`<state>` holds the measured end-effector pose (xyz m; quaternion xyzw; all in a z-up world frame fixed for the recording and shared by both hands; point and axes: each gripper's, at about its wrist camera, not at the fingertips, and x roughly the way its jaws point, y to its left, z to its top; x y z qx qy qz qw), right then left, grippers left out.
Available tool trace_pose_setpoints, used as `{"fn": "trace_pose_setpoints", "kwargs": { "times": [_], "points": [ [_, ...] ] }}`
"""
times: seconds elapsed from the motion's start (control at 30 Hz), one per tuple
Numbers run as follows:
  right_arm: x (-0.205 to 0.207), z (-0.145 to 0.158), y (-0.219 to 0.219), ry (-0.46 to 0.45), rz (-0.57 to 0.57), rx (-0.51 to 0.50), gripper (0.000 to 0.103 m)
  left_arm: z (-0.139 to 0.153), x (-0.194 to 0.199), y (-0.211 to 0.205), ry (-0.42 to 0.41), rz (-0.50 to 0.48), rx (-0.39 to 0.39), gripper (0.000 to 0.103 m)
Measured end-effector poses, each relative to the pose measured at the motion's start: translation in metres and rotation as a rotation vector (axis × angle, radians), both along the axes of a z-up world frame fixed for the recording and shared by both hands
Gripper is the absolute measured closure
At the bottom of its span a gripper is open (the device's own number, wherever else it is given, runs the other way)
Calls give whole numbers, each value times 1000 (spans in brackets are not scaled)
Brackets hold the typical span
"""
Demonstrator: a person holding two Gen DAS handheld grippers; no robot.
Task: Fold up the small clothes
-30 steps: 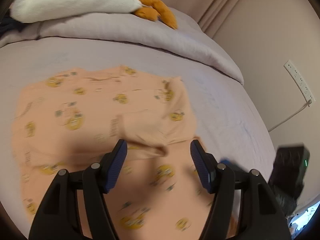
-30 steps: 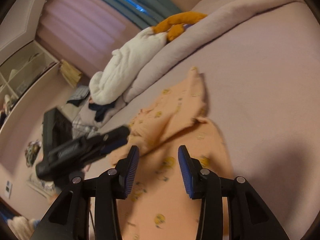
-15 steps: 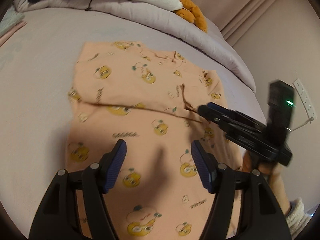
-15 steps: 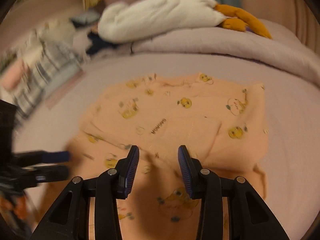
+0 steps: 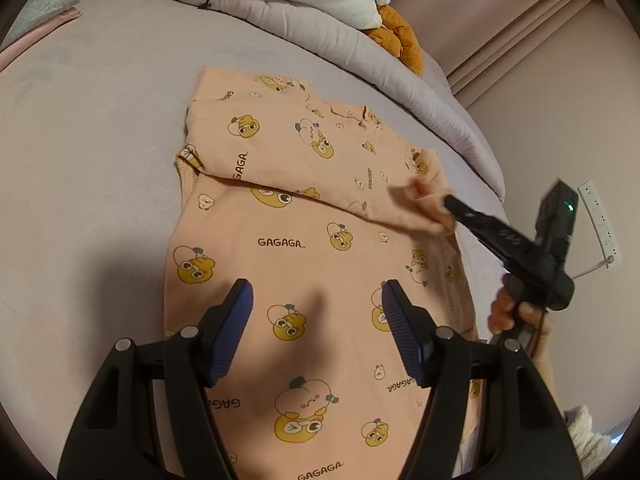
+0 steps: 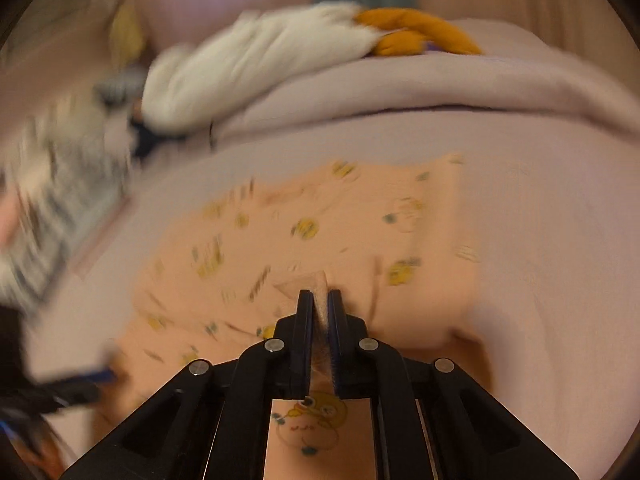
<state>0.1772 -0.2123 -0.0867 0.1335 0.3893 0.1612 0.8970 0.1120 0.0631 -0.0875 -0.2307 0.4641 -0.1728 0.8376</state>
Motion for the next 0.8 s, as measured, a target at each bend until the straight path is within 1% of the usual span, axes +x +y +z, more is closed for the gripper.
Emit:
{"fn": "trace_pose_setpoints", "kwargs": {
  "times": [0.07, 0.1, 0.17, 0.23, 0.33, 0.37, 0.43, 0.53, 0.57, 0.6, 0.63, 0.7, 0.8],
  "points": [
    [-7, -5, -33, 18, -92, 136, 95, 0, -1, 1, 0, 1, -4, 36],
    [-10, -10, -46, 32, -125, 189, 94, -1, -1, 2, 0, 1, -9, 36],
    [-12, -24, -69, 88, -174, 283, 88, -1, -2, 2, 2, 2, -7, 36],
    [-12, -31, -81, 109, -189, 345, 82, 0, -3, 3, 0, 2, -1, 36],
    [-16, -25, -84, 77, -155, 412, 70, -1, -3, 3, 6, 7, 6, 35],
    [-14, -23, -82, 73, -146, 420, 64, -3, -3, 3, 10, 8, 5, 35],
    [-9, -21, -74, 83, -127, 394, 64, -5, -3, 4, 16, 9, 3, 35],
    [-2, -19, -57, 124, -116, 272, 64, -7, -4, 6, 22, 10, 4, 35],
    [-1, -17, -51, 123, -115, 199, 67, -8, -4, 7, 24, 11, 4, 35],
    [1, -13, -42, 114, -121, 119, 91, -9, -3, 8, 27, 14, 3, 35],
    [2, -8, -33, 102, -113, 33, 98, -10, -3, 9, 28, 16, 2, 35],
    [5, 1, -25, 78, -97, -24, 98, -11, -3, 11, 29, 21, 3, 35],
    [10, 32, -17, -26, -63, -33, 98, -11, -3, 14, 25, 29, 8, 35]
  ]
}}
